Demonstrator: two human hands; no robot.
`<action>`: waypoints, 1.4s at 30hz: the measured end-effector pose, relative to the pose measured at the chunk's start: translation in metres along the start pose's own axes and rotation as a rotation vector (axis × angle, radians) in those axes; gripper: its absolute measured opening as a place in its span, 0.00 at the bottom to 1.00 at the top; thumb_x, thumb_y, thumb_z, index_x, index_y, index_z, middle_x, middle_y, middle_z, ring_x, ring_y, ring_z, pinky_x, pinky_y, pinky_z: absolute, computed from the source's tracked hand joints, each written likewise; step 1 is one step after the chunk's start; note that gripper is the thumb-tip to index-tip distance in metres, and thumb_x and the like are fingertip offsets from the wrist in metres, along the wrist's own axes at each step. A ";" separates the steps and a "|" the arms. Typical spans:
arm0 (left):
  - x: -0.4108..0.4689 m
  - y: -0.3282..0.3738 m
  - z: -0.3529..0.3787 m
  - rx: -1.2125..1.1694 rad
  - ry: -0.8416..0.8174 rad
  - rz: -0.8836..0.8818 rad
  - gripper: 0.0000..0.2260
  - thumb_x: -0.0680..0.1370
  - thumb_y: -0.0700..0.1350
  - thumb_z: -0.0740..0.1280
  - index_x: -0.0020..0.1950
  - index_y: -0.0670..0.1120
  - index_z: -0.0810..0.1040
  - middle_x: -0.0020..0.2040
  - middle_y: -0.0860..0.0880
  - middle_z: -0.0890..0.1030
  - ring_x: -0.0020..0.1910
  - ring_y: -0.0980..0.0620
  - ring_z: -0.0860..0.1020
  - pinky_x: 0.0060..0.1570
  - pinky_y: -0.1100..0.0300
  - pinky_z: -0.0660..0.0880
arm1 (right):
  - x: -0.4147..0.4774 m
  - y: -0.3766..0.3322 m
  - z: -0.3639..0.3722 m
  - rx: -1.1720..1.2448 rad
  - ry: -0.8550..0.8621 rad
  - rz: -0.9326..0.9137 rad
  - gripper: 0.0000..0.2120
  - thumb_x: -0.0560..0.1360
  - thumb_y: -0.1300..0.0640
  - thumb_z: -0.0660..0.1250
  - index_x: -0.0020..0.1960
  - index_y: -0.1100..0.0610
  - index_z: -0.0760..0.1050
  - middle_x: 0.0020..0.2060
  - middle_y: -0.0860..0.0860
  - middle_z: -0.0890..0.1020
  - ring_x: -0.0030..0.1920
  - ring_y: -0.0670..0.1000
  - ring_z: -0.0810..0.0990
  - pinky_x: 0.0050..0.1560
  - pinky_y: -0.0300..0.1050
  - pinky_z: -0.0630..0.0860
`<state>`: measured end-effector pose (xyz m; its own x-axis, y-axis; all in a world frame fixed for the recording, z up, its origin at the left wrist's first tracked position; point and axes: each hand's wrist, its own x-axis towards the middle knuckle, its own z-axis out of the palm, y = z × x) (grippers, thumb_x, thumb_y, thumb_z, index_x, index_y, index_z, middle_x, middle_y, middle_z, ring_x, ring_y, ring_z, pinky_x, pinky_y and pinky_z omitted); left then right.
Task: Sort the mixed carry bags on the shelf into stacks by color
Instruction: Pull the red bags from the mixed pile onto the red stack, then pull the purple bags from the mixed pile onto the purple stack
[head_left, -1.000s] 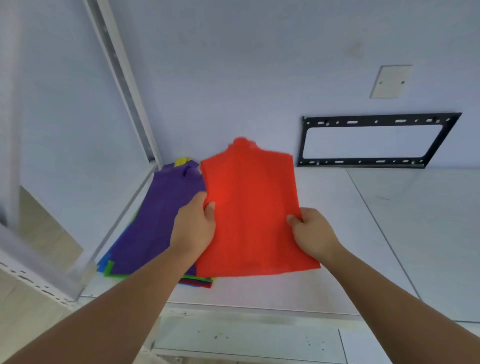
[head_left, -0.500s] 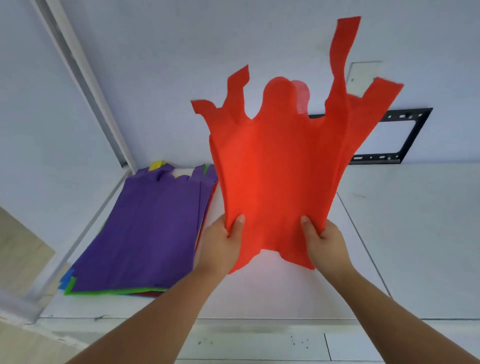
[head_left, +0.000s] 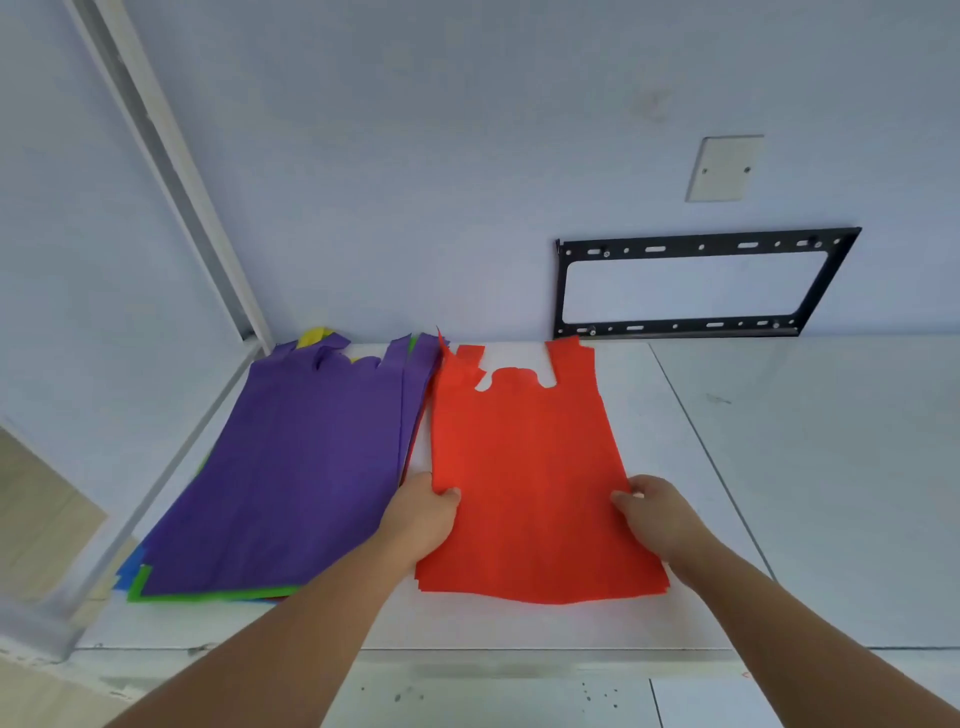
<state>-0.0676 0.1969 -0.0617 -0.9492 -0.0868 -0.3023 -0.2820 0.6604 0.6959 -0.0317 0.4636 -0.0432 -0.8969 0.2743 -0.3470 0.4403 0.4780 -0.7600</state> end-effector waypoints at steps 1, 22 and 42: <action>-0.001 -0.001 0.001 0.002 0.015 -0.001 0.11 0.80 0.50 0.62 0.56 0.47 0.79 0.51 0.48 0.82 0.47 0.48 0.80 0.47 0.56 0.74 | -0.001 0.002 0.001 -0.007 0.014 -0.006 0.10 0.78 0.57 0.61 0.51 0.61 0.79 0.44 0.56 0.84 0.45 0.57 0.84 0.53 0.57 0.80; -0.052 -0.033 -0.081 0.228 0.182 0.322 0.19 0.76 0.55 0.71 0.65 0.51 0.76 0.63 0.53 0.77 0.62 0.54 0.75 0.61 0.59 0.72 | -0.033 -0.059 0.051 -0.059 -0.115 -0.375 0.08 0.78 0.60 0.61 0.53 0.54 0.77 0.50 0.51 0.82 0.47 0.51 0.81 0.46 0.42 0.74; -0.024 -0.130 -0.151 0.287 -0.123 0.477 0.32 0.65 0.67 0.74 0.66 0.57 0.75 0.63 0.60 0.77 0.61 0.58 0.75 0.62 0.55 0.74 | -0.108 -0.134 0.190 0.316 -0.253 -0.085 0.10 0.79 0.65 0.59 0.54 0.57 0.77 0.44 0.52 0.82 0.39 0.52 0.81 0.36 0.43 0.74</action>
<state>-0.0291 0.0006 -0.0463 -0.9341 0.3471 -0.0835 0.2397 0.7830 0.5740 -0.0017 0.2113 -0.0086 -0.9288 0.0123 -0.3703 0.3652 0.1992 -0.9094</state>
